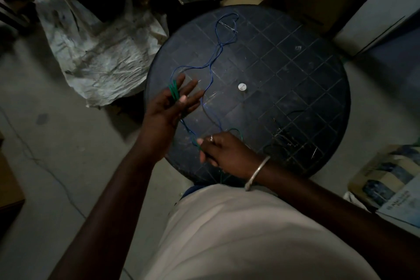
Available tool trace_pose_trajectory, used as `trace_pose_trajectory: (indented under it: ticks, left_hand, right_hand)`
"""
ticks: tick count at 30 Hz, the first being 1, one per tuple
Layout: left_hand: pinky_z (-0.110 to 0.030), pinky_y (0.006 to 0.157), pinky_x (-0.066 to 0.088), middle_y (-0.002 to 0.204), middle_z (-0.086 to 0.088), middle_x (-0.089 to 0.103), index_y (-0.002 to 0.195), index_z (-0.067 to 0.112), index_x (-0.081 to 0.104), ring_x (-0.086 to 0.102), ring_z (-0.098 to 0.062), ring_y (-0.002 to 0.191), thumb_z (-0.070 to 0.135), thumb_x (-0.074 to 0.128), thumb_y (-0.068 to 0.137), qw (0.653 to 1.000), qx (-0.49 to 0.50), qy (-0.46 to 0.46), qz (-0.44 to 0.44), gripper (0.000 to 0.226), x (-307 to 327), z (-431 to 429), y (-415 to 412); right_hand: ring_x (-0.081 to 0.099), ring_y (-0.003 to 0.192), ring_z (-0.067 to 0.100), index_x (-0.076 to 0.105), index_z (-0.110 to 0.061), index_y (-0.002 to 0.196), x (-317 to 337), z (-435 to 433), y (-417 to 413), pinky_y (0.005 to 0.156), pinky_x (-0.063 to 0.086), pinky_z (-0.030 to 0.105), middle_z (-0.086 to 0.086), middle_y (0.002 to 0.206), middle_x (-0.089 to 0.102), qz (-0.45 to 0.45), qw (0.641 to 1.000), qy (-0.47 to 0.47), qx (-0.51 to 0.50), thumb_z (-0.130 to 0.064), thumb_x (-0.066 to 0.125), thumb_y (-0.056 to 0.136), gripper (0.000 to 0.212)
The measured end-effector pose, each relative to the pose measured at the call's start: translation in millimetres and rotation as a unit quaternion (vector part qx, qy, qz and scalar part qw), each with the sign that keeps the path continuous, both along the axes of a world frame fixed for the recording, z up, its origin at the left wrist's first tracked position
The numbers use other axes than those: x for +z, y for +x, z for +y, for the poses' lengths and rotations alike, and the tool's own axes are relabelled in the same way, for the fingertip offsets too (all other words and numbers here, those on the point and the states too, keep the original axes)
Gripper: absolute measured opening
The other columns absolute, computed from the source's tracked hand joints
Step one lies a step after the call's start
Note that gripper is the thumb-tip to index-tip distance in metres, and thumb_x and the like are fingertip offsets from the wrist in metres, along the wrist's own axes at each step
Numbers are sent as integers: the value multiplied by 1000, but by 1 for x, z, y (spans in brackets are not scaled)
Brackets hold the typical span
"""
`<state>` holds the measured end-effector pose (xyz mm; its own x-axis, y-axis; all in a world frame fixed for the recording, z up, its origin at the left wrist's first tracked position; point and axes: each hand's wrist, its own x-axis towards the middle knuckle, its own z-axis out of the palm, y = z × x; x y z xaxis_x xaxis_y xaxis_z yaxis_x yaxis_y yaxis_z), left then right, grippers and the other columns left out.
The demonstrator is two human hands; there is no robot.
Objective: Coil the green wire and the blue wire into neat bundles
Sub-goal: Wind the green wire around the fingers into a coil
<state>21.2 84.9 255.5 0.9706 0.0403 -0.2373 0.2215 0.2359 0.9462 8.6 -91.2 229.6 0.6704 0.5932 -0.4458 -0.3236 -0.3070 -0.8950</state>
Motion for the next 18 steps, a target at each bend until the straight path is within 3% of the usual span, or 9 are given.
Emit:
trace_pose_trajectory:
  ticks: [2,4,6,8,9,12,15,16,18]
  left_hand:
    - [-41,110,42,130,1,66,145,4,39,57,-18,127,9,48,98,986,-42,159,4,48,-10,-5,-3]
    - [-29,102,48,112,11,71,137,6,51,63,1,112,11,47,101,967,-89,240,20,37,-14,-11,-8]
    - [-20,73,54,79,0,70,117,14,68,69,-5,72,16,38,105,977,-97,187,44,32,-9,-18,-14]
    - [-26,51,49,49,-5,50,90,21,76,50,-17,42,43,30,102,985,-131,84,70,53,-2,-19,-19]
    - [-25,45,43,42,-2,37,92,18,77,38,-14,36,58,26,96,983,-153,12,97,64,1,-17,-21]
    - [-25,34,23,39,2,15,126,-11,56,16,-9,31,75,20,84,945,-239,-177,137,103,13,-10,-22]
    - [-27,33,8,40,-5,42,135,-22,35,11,-11,27,82,16,77,907,-270,-301,118,121,22,-6,-26]
    - [-26,32,10,51,-13,56,137,-22,32,14,-10,26,83,16,76,902,-260,-325,112,123,23,-6,-27]
    - [-21,33,32,96,-30,69,141,-19,26,35,-9,31,84,18,75,890,-237,-377,98,123,27,-9,-29]
  right_hand:
    - [44,41,6,68,-4,71,17,-7,1,50,37,17,-1,45,49,2,1000,29,2,-24,50,105,43]
    - [45,42,15,67,-3,71,40,-13,8,51,40,24,3,44,48,19,996,86,-17,-18,49,104,41]
    - [47,41,17,65,0,75,59,-21,19,49,43,27,6,45,43,64,986,147,-52,-14,44,104,39]
    - [43,35,14,63,-2,77,67,-29,34,42,41,23,1,43,37,111,970,199,-85,-16,42,104,37]
    - [39,33,12,63,-3,78,67,-32,41,39,38,21,-2,42,34,129,963,215,-101,-18,42,103,36]
    - [29,32,7,60,-7,78,52,-32,59,38,28,17,-7,42,28,151,954,213,-145,-24,43,105,37]
    - [28,37,6,59,-12,75,30,-21,61,39,27,17,-6,47,29,140,956,186,-177,-29,50,104,34]
    - [28,38,6,59,-13,75,21,-17,60,39,28,17,-4,50,31,130,959,170,-186,-30,51,103,33]
    - [29,38,6,60,-9,79,6,-12,55,38,28,16,6,57,34,110,967,135,-187,-33,54,101,34]
